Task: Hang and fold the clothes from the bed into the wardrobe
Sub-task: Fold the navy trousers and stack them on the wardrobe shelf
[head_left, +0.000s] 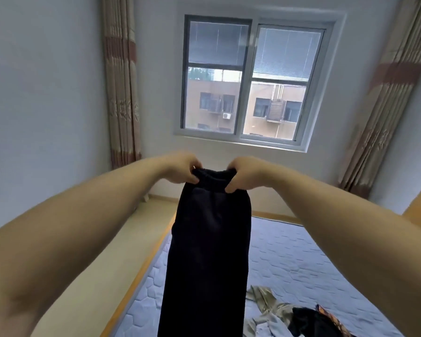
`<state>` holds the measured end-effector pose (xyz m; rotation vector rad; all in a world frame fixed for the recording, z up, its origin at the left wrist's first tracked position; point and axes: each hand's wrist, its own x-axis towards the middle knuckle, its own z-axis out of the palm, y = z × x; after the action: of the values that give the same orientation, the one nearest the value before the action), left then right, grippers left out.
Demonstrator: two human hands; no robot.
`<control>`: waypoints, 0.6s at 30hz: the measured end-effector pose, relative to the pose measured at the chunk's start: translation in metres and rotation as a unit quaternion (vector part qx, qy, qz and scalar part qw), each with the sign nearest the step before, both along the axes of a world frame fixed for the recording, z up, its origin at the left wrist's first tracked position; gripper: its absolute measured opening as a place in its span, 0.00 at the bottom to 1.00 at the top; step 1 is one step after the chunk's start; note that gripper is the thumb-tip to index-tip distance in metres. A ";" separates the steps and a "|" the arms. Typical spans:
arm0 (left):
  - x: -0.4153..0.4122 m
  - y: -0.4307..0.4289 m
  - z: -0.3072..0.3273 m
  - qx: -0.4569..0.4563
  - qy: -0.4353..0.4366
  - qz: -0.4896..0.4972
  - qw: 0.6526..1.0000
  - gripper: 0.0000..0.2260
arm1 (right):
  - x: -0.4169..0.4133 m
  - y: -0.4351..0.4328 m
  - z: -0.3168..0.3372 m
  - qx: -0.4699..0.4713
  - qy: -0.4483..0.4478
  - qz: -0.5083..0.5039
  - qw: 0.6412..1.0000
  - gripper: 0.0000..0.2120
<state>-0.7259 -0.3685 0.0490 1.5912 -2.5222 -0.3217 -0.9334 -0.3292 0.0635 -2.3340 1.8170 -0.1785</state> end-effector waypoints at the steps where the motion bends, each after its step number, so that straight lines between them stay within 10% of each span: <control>1: -0.003 -0.016 -0.013 -0.026 0.004 0.020 0.999 0.12 | 0.007 -0.018 -0.013 -0.022 0.015 -0.017 0.999 0.10; 9: 0.026 -0.064 -0.004 -0.197 0.317 0.071 0.925 0.13 | 0.057 -0.063 -0.020 -0.285 -0.202 -0.045 0.936 0.08; 18: 0.093 -0.024 -0.055 -0.206 0.352 0.022 0.913 0.12 | 0.087 -0.026 -0.072 -0.373 -0.184 0.034 0.909 0.10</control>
<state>-0.6325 -0.3929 -0.0056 1.0997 -1.8388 -0.2684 -0.8463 -0.3549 -0.0083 -2.5340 1.6414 -1.4189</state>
